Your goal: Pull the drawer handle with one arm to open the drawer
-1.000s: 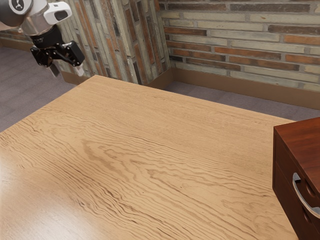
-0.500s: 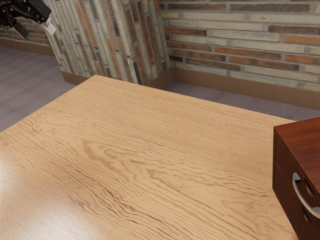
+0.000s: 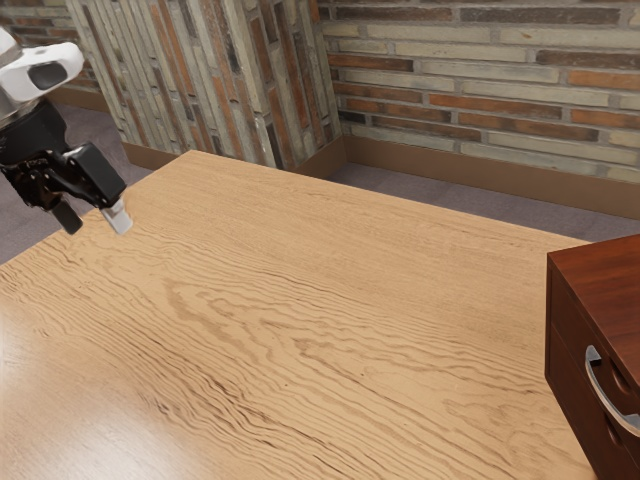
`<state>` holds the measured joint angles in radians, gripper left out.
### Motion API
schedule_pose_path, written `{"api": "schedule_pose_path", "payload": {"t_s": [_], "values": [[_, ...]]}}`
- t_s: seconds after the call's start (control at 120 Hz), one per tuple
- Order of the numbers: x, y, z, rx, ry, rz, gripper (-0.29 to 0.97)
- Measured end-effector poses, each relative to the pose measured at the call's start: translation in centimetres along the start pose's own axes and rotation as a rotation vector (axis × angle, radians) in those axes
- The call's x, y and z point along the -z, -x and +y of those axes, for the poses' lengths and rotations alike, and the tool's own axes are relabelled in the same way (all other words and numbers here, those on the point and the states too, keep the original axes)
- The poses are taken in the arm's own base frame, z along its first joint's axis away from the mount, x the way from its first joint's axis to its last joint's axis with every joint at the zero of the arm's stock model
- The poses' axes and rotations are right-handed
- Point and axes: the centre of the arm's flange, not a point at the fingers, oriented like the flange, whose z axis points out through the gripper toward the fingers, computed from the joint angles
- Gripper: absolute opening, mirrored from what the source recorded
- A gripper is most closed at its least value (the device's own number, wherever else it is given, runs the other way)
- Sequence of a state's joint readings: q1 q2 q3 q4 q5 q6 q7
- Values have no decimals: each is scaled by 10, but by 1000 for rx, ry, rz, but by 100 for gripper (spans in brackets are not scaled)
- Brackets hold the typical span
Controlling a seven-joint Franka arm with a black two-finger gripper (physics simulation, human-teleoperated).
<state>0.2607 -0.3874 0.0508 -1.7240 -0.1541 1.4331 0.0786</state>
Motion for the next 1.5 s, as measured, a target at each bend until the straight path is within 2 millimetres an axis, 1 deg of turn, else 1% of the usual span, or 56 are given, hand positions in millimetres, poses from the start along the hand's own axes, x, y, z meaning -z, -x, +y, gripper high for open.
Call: {"api": "schedule_pose_path", "payload": {"t_s": [0.042, 0.108, 0.15, 0.183, 0.275, 0.308, 0.383, 0.492, 0.583, 0.717, 0.767, 0.858, 0.983, 1.05, 1.183, 1.25, 1.317, 1.408, 1.5], "values": [[-4, 8, 0, 9, 3, -9, 68], [-19, 12, 5, 1, 2, -38, 68], [-37, 15, 10, -35, -3, -56, 68], [-50, 19, 21, -88, -5, -59, 68], [-73, 40, 64, -262, -3, -87, 68], [-78, 45, 75, -321, -9, -94, 68], [-83, 54, 95, -471, -38, -75, 68], [-89, 67, 127, -766, -62, -40, 68], [-90, 77, 144, -1030, -72, -11, 68], [-101, 89, 173, -1418, -96, 3, 68], [-103, 100, 190, -1568, -101, 8, 68], [-109, 128, 222, -1862, -128, 9, 68], [-113, 148, 248, -2165, -150, 13, 68], [-119, 147, 249, -2272, -123, 16, 68], [-114, 143, 244, -2399, -139, 61, 68], [-116, 141, 250, -2461, -156, 77, 68], [-126, 138, 268, -2533, -166, 91, 68], [-142, 137, 302, -2622, -201, 139, 68], [-143, 137, 325, -2660, -253, 234, 68]]}}
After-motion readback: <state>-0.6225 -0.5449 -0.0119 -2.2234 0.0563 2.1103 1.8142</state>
